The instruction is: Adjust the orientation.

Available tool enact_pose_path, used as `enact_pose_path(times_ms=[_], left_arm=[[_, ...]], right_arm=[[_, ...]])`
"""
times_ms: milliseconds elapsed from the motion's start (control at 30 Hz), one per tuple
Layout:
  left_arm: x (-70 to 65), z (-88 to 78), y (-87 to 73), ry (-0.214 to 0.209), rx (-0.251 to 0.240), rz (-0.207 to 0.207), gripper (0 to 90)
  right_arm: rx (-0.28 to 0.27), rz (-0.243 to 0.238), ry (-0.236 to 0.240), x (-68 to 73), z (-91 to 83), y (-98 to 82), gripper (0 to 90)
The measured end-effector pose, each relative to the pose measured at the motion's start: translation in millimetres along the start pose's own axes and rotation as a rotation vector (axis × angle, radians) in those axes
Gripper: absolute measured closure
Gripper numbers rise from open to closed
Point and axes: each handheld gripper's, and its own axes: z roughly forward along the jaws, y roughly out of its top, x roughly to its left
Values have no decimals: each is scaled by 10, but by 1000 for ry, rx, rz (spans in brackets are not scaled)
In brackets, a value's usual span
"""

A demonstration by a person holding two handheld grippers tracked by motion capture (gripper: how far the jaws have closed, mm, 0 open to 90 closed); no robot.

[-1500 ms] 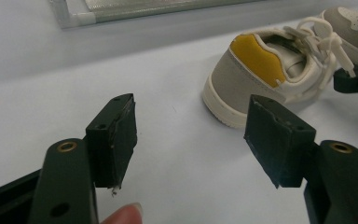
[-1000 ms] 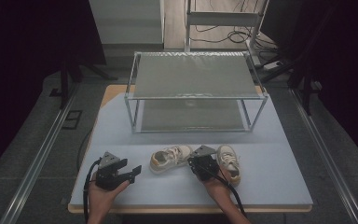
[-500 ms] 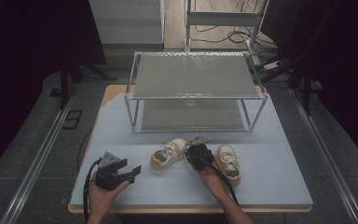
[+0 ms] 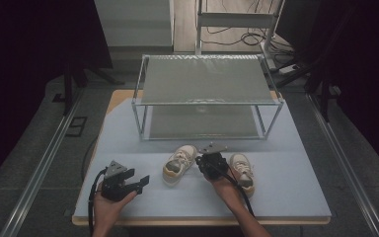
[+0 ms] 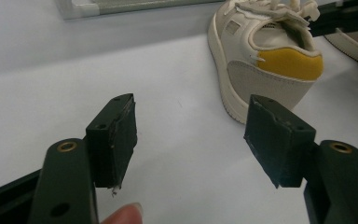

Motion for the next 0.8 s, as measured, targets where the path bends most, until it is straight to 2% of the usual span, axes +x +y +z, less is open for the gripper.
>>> enact_pose_path(times_ms=[200,367,600,733,800], left_arm=[[-18,13,-11,2,6,4,339],[-44,4,-1,-1,2,10,339],[-32,9,-4,4,5,5,339],[-38,18,-4,4,3,6,339],[-53,28,-5,4,8,11,338]], right_arm=[[-62,-30,36,110,-369,-162,860],[-91,-46,46,123,-634,-345,859],[-90,-42,27,20,-905,-700,861],[-83,-33,14,-32,-979,-832,862],[-71,-23,-4,-102,-1006,-937,863]])
